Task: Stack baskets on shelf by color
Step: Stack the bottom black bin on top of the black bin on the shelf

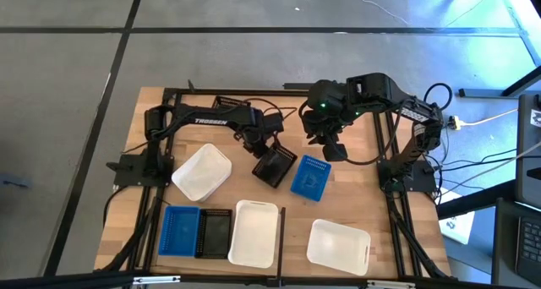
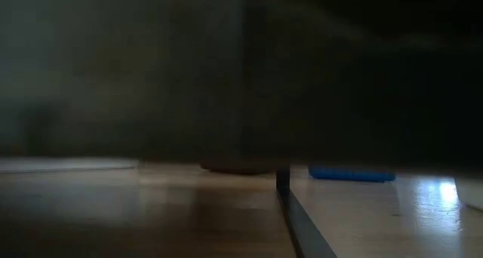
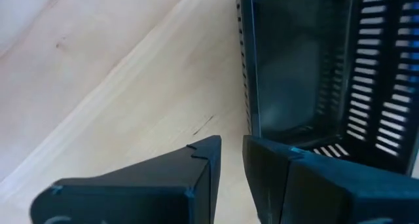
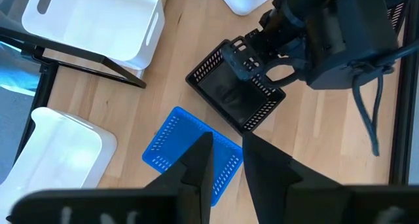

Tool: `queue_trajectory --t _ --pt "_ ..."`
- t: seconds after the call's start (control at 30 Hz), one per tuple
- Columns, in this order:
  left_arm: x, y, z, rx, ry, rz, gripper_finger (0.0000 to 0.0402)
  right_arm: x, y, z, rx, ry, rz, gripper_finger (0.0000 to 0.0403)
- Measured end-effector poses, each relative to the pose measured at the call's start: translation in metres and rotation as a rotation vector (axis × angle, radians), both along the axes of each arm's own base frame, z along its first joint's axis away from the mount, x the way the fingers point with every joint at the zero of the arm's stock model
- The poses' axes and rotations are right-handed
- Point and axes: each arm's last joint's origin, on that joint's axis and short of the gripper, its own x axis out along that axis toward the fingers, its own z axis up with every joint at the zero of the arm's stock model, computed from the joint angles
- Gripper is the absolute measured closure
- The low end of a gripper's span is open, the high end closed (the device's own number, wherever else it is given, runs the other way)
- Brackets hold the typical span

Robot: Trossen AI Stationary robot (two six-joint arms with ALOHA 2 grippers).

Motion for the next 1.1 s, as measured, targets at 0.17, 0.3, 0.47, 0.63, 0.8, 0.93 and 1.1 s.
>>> queue_trajectory --t 0.17,0.3,0.47,0.63,0.8,0.93,1.1 --pt "0.0 -0.001 0.0 -0.025 -0.006 -0.006 0.0345 0.0 0.0 0.0 0.0 0.0 0.0 0.0322" --pt "0.001 -0.002 0.0 -0.044 -0.02 -0.026 0.0345 0.0 0.0 0.0 0.0 0.0 0.0 0.0322" --pt "0.001 -0.002 0.0 -0.042 -0.022 -0.029 0.0345 0.0 0.0 0.0 0.0 0.0 0.0 0.0322" --pt "0.003 -0.006 0.001 -0.035 -0.028 -0.036 0.0345 0.0 0.0 0.0 -0.001 0.0 0.002 0.0322" --pt "0.006 -0.01 0.001 -0.001 -0.041 -0.033 0.0345 0.0 0.0 0.0 -0.001 0.0 0.003 0.0322" --pt "0.008 -0.013 -0.003 0.054 -0.02 -0.011 0.0345 0.0 0.0 0.0 -0.002 -0.001 0.004 0.0322" --pt "0.01 -0.014 -0.01 0.043 -0.002 -0.008 0.0345 0.0 0.0 0.0 -0.002 -0.001 0.005 0.0322"
